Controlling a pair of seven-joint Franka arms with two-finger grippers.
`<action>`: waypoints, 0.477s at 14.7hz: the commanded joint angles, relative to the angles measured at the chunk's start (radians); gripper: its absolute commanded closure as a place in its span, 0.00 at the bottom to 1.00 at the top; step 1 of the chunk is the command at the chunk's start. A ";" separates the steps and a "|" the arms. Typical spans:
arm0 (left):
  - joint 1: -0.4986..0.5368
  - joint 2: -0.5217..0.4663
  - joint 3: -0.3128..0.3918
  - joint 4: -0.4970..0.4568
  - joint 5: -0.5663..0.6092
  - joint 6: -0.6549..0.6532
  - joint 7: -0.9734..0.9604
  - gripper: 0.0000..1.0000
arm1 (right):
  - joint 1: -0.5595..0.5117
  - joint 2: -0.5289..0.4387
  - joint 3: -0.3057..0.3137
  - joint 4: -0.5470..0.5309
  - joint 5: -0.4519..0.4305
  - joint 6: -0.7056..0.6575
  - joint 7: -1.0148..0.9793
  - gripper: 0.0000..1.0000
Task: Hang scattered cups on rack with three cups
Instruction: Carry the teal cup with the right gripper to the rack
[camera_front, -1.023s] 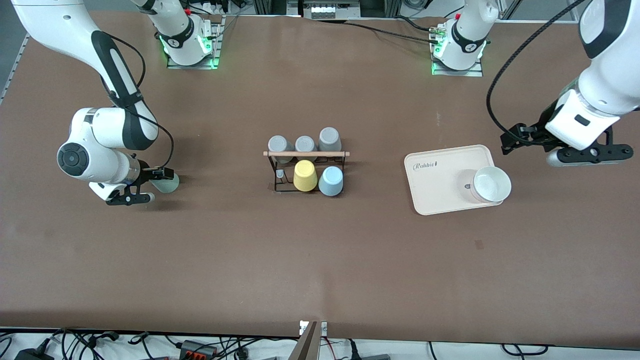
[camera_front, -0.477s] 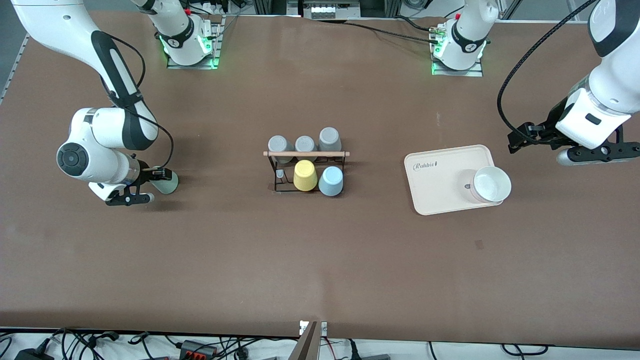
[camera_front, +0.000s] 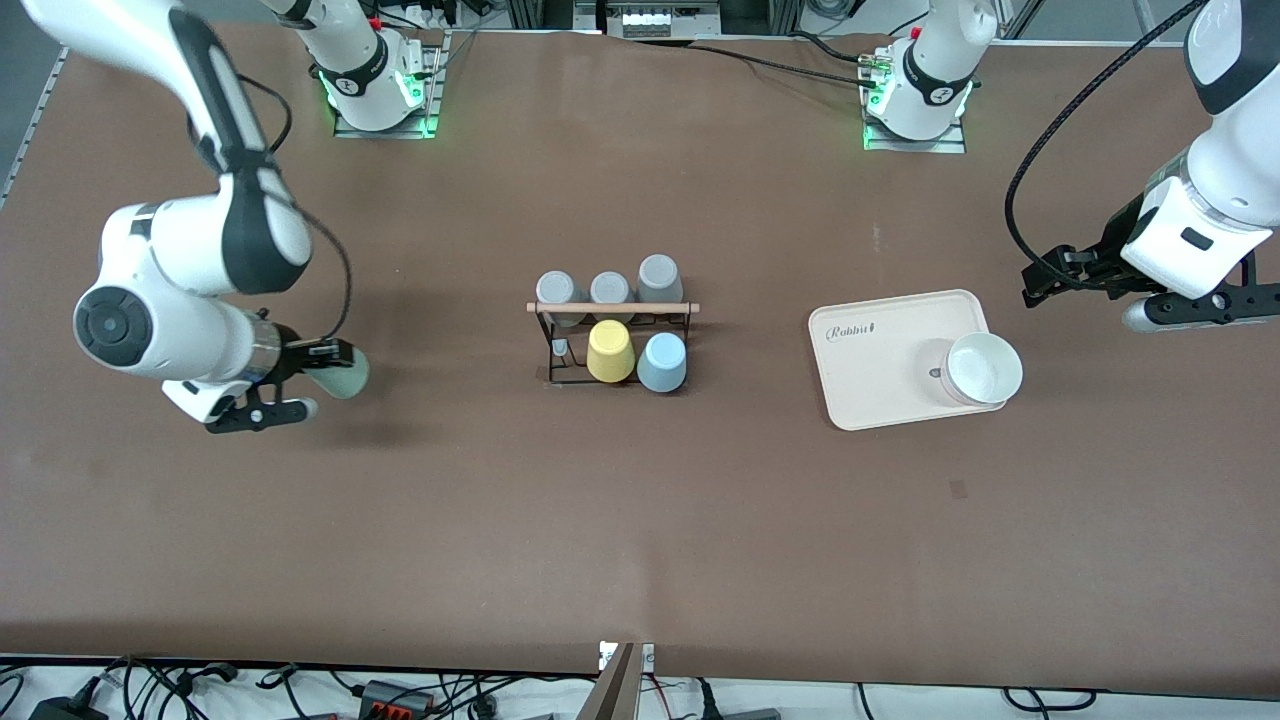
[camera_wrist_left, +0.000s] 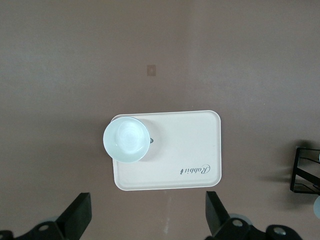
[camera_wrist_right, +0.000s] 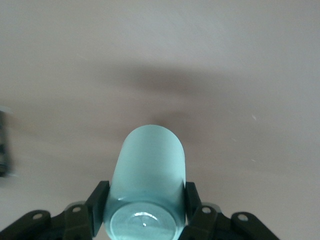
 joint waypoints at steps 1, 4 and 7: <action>0.007 -0.022 0.004 -0.015 -0.024 -0.004 0.026 0.00 | 0.117 0.033 -0.004 0.106 0.005 -0.032 0.113 0.76; 0.007 -0.022 0.004 -0.015 -0.026 -0.004 0.026 0.00 | 0.215 0.079 -0.002 0.204 0.005 -0.029 0.248 0.76; 0.007 -0.022 0.004 -0.015 -0.026 -0.004 0.026 0.00 | 0.287 0.100 -0.002 0.244 0.007 -0.034 0.380 0.76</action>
